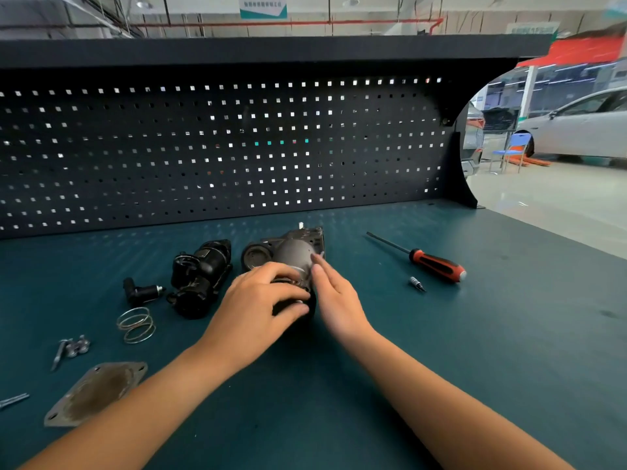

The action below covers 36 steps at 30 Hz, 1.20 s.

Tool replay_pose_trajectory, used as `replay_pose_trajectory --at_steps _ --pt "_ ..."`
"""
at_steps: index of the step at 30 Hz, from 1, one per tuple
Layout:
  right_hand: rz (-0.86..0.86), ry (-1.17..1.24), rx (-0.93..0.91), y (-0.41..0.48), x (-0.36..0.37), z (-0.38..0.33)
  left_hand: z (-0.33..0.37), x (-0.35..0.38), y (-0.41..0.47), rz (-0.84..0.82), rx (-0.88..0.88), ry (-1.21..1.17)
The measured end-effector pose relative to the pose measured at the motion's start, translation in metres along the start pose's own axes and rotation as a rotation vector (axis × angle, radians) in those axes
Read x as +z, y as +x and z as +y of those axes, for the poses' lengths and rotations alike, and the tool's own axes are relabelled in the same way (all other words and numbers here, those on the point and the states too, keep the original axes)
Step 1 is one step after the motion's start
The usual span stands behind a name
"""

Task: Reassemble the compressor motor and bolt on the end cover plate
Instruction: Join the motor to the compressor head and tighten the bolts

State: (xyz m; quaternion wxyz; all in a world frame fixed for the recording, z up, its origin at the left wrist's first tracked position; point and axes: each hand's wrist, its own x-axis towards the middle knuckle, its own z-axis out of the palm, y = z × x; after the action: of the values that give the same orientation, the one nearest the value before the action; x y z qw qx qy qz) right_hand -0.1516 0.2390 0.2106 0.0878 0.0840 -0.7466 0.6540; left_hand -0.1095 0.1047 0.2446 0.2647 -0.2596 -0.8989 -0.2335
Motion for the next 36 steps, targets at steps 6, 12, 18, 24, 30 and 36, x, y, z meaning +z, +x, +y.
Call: replay_pose_trajectory --at_steps 6,12,18,24,30,36 --pt "-0.042 -0.032 0.022 0.020 0.003 0.004 -0.005 0.012 0.011 0.023 -0.014 -0.015" --pt "-0.047 -0.057 0.029 0.026 0.006 0.012 -0.007 0.022 0.010 0.060 -0.046 -0.057" --pt "-0.098 -0.046 0.029 0.032 0.003 0.014 -0.008 0.025 0.009 0.094 -0.024 -0.035" --pt "-0.078 -0.045 0.027 0.036 0.004 0.015 -0.009 0.025 0.010 0.104 -0.009 -0.044" --pt "-0.013 -0.054 0.018 0.037 0.008 0.014 -0.011 0.022 0.014 0.100 -0.024 -0.084" --pt "0.040 -0.065 0.008 0.038 0.008 0.008 -0.012 0.023 0.016 0.112 -0.021 -0.099"
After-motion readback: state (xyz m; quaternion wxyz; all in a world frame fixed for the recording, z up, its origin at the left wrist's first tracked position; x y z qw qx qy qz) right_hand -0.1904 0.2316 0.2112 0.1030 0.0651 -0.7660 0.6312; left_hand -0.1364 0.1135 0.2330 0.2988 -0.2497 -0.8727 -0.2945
